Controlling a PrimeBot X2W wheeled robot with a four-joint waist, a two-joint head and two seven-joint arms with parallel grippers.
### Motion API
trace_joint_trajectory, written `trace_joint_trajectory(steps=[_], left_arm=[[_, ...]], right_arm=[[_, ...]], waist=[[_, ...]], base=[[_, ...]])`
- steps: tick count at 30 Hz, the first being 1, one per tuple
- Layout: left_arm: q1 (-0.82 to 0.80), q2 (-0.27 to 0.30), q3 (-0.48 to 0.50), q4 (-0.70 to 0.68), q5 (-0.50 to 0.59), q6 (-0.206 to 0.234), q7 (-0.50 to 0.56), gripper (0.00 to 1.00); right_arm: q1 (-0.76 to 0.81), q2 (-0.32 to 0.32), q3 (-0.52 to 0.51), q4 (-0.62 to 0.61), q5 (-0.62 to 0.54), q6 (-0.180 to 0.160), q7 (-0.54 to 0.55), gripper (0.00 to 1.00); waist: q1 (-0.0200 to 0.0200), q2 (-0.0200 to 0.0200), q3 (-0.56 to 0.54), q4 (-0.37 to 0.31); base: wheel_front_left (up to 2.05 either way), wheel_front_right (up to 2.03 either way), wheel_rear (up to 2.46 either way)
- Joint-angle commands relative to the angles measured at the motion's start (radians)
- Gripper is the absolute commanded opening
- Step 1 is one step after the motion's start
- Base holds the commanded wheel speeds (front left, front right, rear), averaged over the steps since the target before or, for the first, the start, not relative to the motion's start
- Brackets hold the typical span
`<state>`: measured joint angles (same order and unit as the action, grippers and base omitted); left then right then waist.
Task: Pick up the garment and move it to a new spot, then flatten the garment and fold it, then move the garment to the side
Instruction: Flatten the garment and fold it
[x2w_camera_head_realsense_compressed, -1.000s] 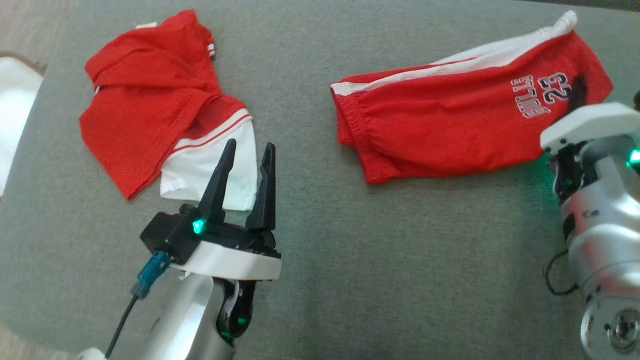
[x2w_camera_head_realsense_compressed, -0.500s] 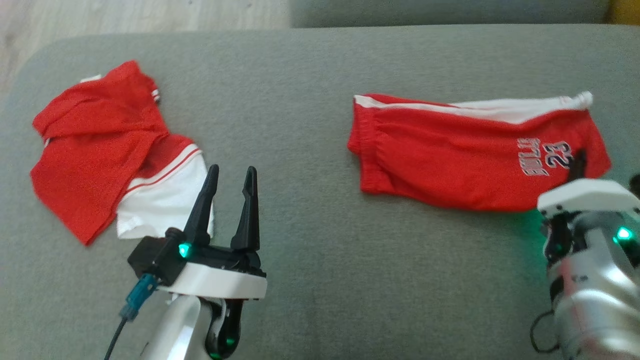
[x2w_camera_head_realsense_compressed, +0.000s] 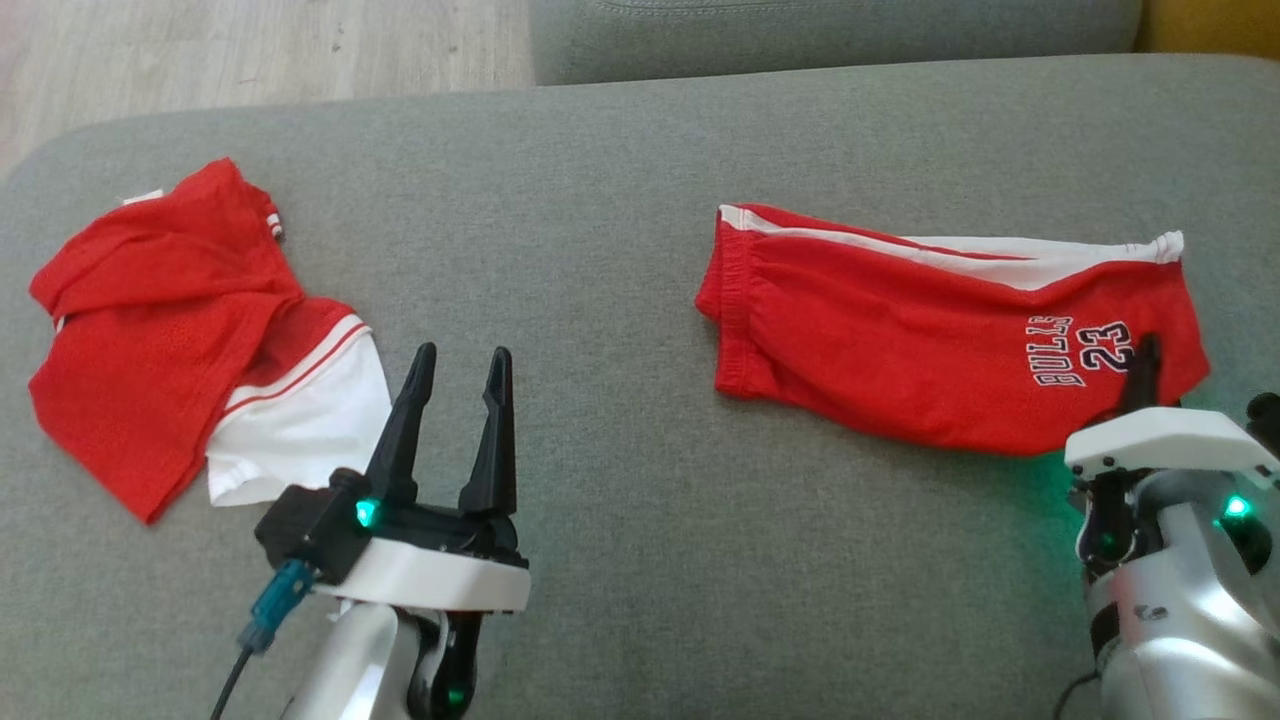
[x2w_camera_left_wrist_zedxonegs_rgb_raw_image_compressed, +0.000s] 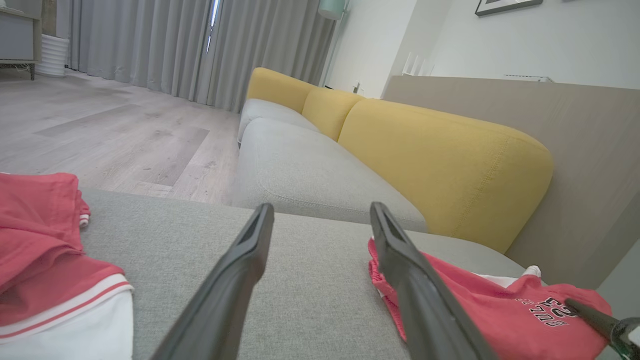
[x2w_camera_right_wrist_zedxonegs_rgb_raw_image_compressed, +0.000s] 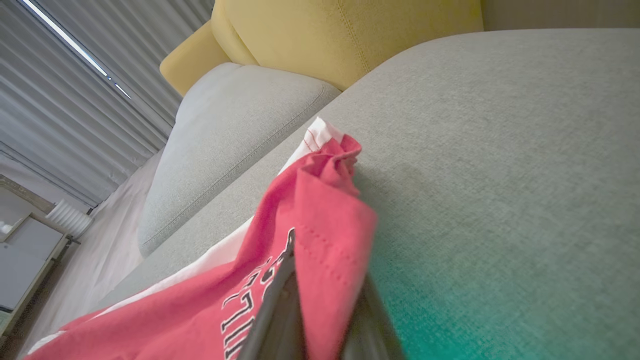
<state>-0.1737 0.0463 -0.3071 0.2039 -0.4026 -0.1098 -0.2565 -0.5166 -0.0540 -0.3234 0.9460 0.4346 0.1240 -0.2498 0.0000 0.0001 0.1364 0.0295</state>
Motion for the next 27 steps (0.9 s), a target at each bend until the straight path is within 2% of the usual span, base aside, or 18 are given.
trace_joint_trajectory(steps=[1, 11, 20, 27], left_arm=[[-0.02, 0.004, 0.034, -0.028, 0.008, -0.006, -0.005, 1.0], [-0.007, 0.004, 0.037, -0.018, 0.012, -0.011, -0.005, 1.0], [0.007, 0.004, 0.03, -0.011, 0.003, -0.01, -0.005, 1.0], [0.01, 0.004, 0.022, -0.007, 0.004, -0.009, -0.005, 1.0]], right_arm=[[-0.012, 0.004, 0.035, -0.042, 0.009, 0.007, -0.012, 0.0], [0.0, 0.004, 0.147, -0.158, 0.075, 0.007, -0.012, 0.0], [0.006, 0.004, 0.385, -0.259, 0.189, 0.007, -0.012, 0.0], [0.009, 0.004, 0.559, -0.272, 0.234, 0.007, -0.012, 0.0]], waist=[[0.0, -0.0001, -0.001, 0.004], [0.0, -0.0001, -0.026, 0.036], [0.0, -0.0001, -0.046, 0.081], [0.0, -0.0001, -0.053, 0.12]], base=[[0.0, 0.0, 0.0], [0.0, 0.0, 0.0], [0.0, 0.0, 0.0], [0.0, 0.0, 0.0]])
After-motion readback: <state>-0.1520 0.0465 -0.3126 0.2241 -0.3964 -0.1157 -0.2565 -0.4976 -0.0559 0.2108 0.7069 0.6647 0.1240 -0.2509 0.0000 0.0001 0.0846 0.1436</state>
